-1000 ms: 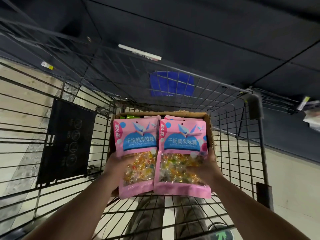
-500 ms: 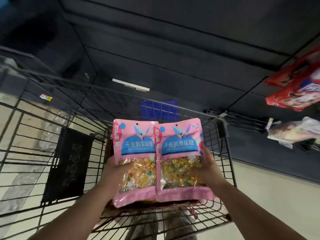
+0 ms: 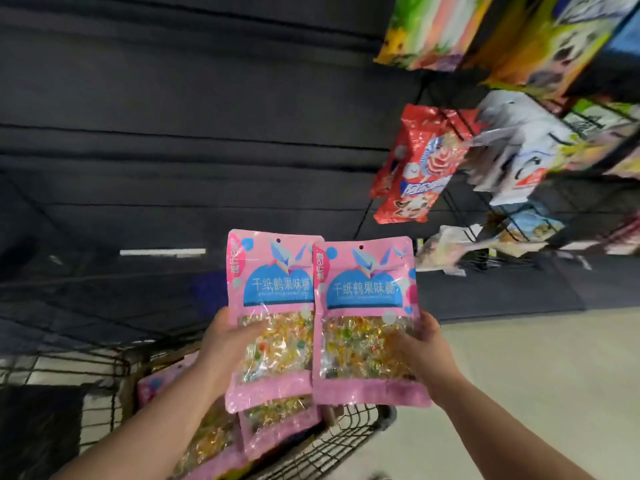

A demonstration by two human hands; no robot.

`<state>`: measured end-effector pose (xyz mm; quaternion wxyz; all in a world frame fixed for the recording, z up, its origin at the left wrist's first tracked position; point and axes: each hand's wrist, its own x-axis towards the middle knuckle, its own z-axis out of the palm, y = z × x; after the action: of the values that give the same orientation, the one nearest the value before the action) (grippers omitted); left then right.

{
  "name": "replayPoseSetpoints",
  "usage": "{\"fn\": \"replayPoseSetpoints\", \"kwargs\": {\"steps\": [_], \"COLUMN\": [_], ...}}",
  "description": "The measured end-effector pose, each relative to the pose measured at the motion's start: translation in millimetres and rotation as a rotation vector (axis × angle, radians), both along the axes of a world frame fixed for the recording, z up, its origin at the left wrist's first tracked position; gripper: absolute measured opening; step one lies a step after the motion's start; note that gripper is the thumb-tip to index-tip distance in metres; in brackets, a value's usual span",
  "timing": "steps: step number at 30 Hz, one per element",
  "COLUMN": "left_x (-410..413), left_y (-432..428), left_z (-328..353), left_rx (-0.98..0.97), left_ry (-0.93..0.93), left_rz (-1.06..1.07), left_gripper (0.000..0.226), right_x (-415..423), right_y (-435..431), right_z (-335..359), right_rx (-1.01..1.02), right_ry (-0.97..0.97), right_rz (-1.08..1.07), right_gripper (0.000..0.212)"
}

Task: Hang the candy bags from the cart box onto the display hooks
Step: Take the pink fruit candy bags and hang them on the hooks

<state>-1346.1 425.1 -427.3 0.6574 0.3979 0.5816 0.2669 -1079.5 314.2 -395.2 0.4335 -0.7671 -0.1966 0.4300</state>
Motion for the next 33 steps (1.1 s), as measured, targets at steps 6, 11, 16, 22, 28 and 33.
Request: {"fn": "replayPoseSetpoints", "kwargs": {"steps": [6, 11, 16, 22, 28, 33], "left_x": [88.1, 176.0, 276.3, 378.8, 454.0, 498.4], "left_y": [-21.9, -55.4, -103.2, -171.2, -223.1, -238.4], "left_z": [30.6, 54.1, 78.2, 101.4, 118.0, 133.8], "left_rx": [0.128, 0.147, 0.171, 0.188, 0.195, 0.241], "left_ry": [-0.030, -0.078, -0.136, -0.147, -0.176, -0.216], "left_rz": [-0.159, -0.253, -0.345, -0.425, -0.510, -0.594], "left_gripper": [0.045, 0.039, 0.037, 0.038, 0.040, 0.056], "right_x": [61.9, 124.0, 203.8, 288.6, 348.3, 381.9], "right_y": [-68.9, -130.9, -195.4, -274.7, -337.6, -362.1], "right_z": [26.0, 47.2, 68.9, 85.9, 103.8, 112.2], "right_rx": [0.026, 0.109, 0.194, 0.237, 0.263, 0.281], "right_ry": [-0.067, -0.061, -0.067, -0.097, -0.164, -0.188], "right_rz": [-0.202, -0.338, -0.438, -0.512, -0.572, -0.621], "right_gripper": [0.029, 0.028, 0.030, 0.034, 0.027, 0.026]}}
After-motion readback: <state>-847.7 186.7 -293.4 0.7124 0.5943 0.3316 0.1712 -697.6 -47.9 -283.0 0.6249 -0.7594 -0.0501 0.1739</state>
